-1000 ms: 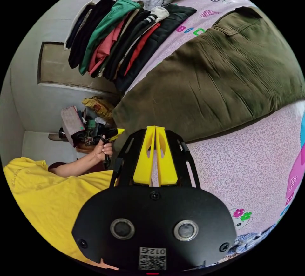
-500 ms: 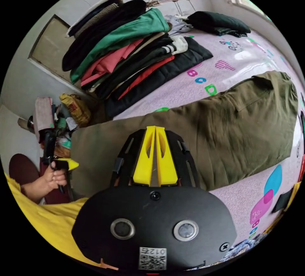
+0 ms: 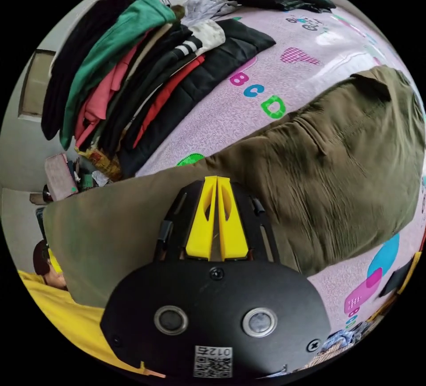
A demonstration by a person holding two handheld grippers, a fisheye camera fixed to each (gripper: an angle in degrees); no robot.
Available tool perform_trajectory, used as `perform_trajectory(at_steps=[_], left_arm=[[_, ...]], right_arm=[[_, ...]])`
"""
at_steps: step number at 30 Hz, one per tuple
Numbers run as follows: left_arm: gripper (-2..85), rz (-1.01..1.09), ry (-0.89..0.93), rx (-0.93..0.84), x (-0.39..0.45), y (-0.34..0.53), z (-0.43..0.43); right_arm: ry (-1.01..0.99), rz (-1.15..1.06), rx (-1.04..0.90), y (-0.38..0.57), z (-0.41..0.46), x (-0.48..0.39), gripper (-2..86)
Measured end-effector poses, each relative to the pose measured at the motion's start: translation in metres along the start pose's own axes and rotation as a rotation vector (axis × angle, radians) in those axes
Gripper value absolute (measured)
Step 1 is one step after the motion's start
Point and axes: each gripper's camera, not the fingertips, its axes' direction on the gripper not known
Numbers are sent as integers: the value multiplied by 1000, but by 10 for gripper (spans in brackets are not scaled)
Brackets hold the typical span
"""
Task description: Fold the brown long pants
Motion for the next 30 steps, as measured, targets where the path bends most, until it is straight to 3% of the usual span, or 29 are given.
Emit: perform_trajectory(at_steps=[5, 10, 17, 25, 30], left_arm=[[15, 48, 18, -52, 20, -33, 24], [15, 114, 48, -117, 41, -76, 70], [18, 121, 96, -172, 48, -130, 146], [24, 145, 75, -186, 45, -227, 273], [32, 99, 43, -213, 12, -279, 366]], right_arm=[[-106, 91, 46, 74, -40, 41, 8], [-171, 177, -38, 118, -14, 81, 7], [-319, 290, 39, 159, -15, 128, 6], [-698, 546, 195, 229, -19, 213, 7], [-774, 680, 292, 267, -23, 252, 6]])
